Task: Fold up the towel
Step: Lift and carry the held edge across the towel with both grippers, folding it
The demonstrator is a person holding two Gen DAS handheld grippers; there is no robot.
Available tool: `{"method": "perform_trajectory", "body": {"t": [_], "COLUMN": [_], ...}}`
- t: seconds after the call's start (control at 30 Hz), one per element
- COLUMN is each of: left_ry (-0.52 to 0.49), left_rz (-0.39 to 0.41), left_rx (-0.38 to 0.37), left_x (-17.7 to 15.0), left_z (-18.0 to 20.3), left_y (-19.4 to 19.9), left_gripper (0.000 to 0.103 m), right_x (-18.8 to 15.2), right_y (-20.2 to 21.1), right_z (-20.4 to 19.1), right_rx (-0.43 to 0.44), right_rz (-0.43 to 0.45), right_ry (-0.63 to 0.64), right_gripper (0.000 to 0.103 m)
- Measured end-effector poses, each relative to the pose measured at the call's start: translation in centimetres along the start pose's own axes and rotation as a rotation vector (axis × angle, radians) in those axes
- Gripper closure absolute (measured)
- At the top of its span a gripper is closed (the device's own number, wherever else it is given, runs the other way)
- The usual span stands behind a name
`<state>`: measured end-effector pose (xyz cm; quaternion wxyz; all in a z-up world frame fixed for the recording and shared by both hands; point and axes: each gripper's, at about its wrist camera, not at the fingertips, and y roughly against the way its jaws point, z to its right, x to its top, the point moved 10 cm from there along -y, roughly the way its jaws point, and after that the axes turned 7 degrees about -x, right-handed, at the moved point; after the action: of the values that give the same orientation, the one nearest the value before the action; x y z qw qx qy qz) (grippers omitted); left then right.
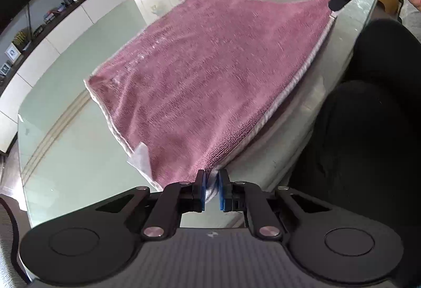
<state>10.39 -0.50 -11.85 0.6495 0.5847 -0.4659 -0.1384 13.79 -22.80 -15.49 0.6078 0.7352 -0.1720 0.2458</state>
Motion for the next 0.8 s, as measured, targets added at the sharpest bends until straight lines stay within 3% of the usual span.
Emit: {"method": "perform_trajectory", "body": {"t": [0.43, 0.8], "left_ry": [0.033, 0.14], "left_rz": [0.092, 0.154], "left_rx": [0.126, 0.21], "left_x": [5.2, 10.4], "left_z": [-5.1, -12.2], "left_y": [1.3, 0.6], "left_gripper": [0.092, 0.092], "right_x": [6.1, 12.5], "right_y": [0.0, -2.5], "right_z": [-0.3, 1.1], "right_rx": [-0.026, -0.072], "right_rz": [0.091, 0.139], "right_ry": [0.005, -0.027], "right_gripper": [0.094, 0.094]}}
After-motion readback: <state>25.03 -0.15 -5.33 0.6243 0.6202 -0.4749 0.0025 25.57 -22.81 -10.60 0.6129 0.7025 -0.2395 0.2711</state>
